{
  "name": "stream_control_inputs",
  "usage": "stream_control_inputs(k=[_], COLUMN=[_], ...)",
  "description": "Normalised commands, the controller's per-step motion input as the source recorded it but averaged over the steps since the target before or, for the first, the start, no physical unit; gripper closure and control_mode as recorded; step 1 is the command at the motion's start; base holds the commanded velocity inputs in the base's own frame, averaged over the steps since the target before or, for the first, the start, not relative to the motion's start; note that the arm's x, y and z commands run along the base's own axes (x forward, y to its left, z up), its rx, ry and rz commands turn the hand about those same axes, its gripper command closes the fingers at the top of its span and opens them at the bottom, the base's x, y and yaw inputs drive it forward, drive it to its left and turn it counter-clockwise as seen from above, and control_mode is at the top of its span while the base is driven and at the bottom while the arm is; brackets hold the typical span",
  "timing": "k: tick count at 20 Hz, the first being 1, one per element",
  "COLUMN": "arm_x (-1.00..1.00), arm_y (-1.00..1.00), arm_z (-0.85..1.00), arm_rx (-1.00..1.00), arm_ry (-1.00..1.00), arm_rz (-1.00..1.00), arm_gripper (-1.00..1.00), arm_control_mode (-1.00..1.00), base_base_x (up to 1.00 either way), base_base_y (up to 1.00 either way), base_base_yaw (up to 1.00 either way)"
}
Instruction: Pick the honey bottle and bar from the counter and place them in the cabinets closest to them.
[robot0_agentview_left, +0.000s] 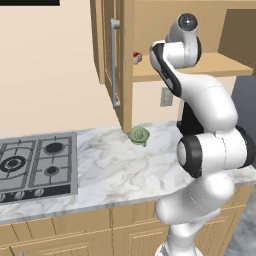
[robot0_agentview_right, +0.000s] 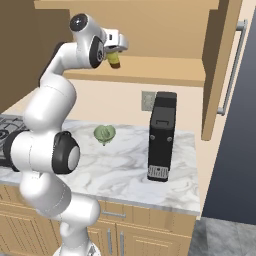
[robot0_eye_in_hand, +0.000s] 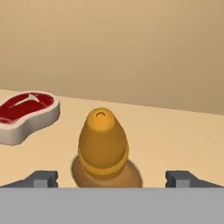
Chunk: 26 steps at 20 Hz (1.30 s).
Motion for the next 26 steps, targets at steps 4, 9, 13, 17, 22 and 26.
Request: stream_control_inputs(k=[4,9,13,17,22,26], arm_x=[0.32,0.04,0.00,0.00,-0.12,-0.61], arm_y=[0.00,-0.02,-0.07,-0.07,-0.09,-0.17], arm_z=[0.00,0.10,0.21,0.11,0.18,0.22], arm_rx=[0.00,0.00,0.00,0.00,0.00,0.00], arm_ry=[0.00,0.00,0.00,0.00,0.00,0.00], arm_rz=[0.00,0.00,0.00,0.00,0.00,0.00], arm_gripper=[-1.00,-1.00,-1.00,-1.00,-1.00,-1.00], arm_control_mode=[-1.00,-1.00,-1.00,-1.00,-1.00,-1.00], base_base_x=[0.00,0.00,0.00,0.00,0.00,0.00], base_base_y=[0.00,0.00,0.00,0.00,0.00,0.00], base_base_yaw=[0.00,0.00,0.00,0.00,0.00,0.00])
